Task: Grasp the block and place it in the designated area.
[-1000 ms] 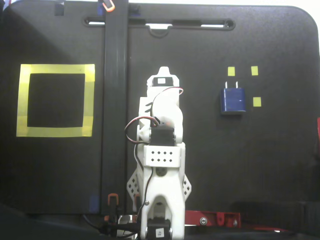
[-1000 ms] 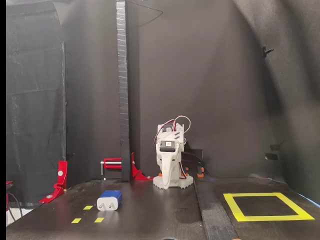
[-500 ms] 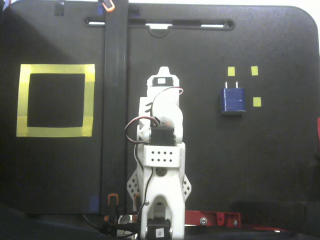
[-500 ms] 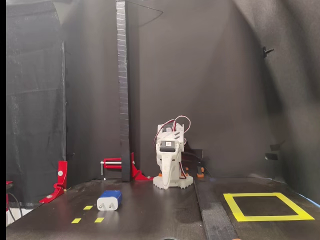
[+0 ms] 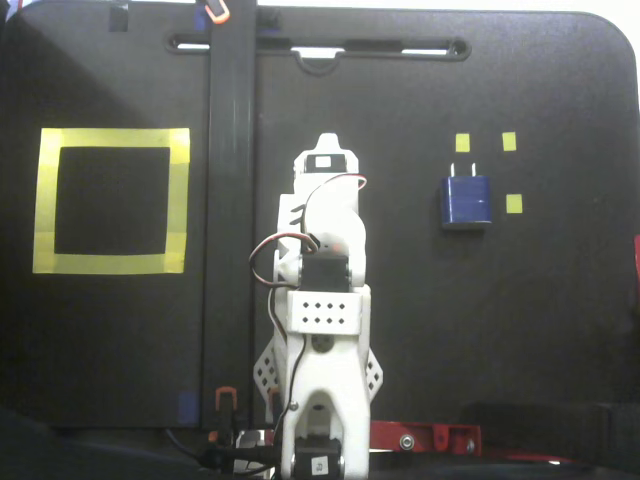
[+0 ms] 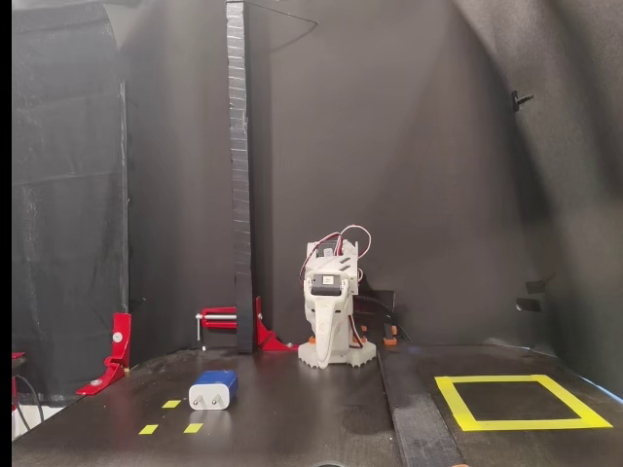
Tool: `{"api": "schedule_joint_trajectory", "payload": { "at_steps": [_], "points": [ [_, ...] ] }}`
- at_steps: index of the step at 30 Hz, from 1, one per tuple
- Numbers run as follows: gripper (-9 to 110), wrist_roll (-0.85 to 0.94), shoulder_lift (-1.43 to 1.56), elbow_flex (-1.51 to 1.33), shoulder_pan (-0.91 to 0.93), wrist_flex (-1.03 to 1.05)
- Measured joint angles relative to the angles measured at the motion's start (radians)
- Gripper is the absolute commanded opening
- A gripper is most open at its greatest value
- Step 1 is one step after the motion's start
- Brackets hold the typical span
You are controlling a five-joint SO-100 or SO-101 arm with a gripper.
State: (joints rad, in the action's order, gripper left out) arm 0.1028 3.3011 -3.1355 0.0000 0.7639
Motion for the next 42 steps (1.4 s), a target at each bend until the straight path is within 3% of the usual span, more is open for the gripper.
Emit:
{"api": "schedule_joint_trajectory", "payload": {
  "at_steps": [42],
  "points": [
    [0,0.002,0.000,0.000,-0.034,0.000]
  ]
}}
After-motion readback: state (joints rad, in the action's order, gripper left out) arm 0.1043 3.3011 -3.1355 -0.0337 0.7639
